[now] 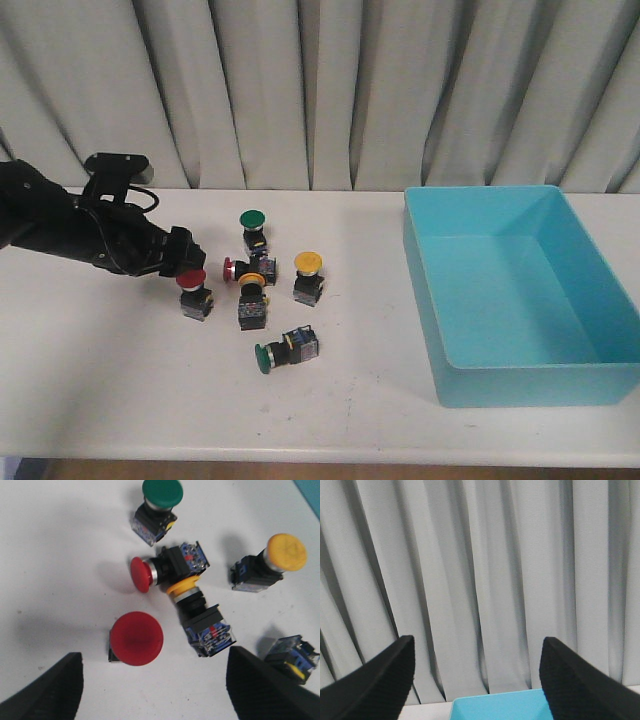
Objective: Pick red and yellow buttons and place in box
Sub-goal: 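Reach the left gripper down to the red-capped button, then close the left gripper on the red button's cap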
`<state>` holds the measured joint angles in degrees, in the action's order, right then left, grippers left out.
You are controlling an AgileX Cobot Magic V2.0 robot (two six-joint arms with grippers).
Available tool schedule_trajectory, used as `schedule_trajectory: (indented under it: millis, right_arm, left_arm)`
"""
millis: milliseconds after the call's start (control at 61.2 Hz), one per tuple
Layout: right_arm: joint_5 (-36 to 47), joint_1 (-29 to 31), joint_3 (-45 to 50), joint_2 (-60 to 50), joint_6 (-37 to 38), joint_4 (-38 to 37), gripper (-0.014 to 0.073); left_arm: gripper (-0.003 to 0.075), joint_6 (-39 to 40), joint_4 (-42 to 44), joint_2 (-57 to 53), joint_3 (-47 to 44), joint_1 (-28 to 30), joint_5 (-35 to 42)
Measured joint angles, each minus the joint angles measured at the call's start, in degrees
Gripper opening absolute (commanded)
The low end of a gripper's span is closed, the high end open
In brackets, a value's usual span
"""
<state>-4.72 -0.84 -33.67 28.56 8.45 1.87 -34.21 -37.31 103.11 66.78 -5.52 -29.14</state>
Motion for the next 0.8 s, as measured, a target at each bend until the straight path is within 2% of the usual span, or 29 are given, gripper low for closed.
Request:
schedule_trajectory:
  millis: [523,556,801]
  right_arm:
    - [-0.1,0.0,0.0,0.0,0.2,0.0,0.0517]
    - [-0.1,0.0,0.0,0.0,0.2,0.0,0.0517]
    - [-0.1,0.0,0.0,0.0,0.2,0.0,0.0517]
  left_arm:
    - [0.056,-2.6,-0.9,6.2,1.0,-1.2,4.2]
    - [0.0559,-2.9,-0.9,9.3,1.0,-1.2,5.2]
    - [0.0552,-3.0,-1.1,9.6,1.0,-1.2,7.7]
